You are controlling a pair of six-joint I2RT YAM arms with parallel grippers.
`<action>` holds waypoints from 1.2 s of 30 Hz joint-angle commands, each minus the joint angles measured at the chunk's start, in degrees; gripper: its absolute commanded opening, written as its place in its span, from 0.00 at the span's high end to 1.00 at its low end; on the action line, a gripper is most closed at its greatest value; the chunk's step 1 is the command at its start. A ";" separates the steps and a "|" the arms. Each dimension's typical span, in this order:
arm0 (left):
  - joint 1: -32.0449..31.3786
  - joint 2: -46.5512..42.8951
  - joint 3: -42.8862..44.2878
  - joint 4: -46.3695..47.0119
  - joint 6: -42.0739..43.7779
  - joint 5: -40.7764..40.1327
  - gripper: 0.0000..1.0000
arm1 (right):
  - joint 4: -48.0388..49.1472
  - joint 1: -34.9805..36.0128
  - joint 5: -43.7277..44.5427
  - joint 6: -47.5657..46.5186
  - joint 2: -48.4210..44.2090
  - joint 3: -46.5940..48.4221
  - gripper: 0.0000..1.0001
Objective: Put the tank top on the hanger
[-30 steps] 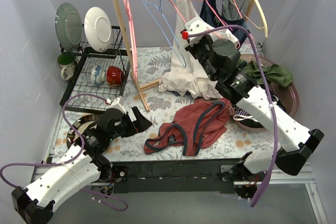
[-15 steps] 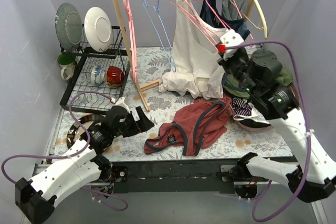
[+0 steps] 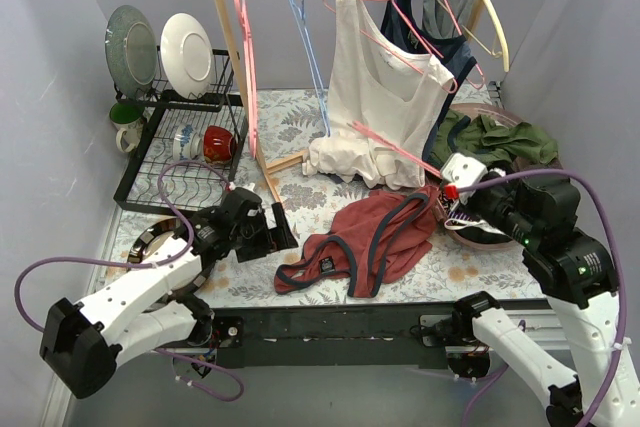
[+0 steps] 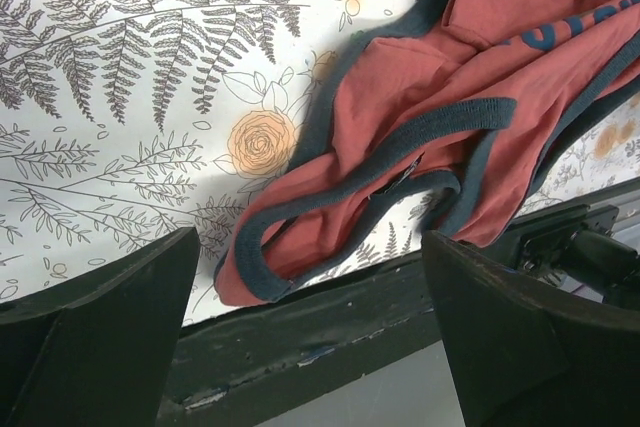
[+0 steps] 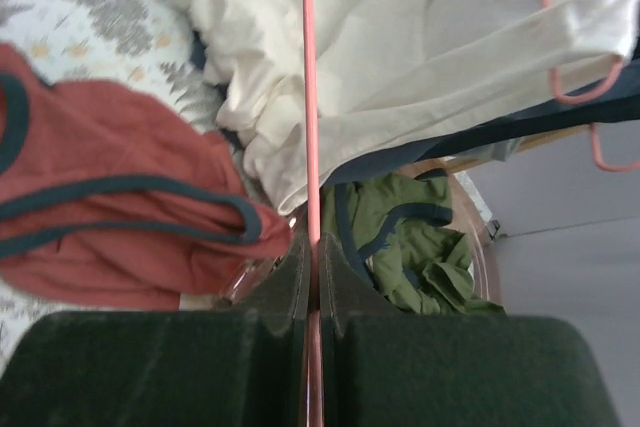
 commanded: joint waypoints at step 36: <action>0.07 15.47 4.23 -8.12 5.33 6.82 1.00 | -28.29 -2.24 -37.50 -23.55 0.70 -7.17 0.99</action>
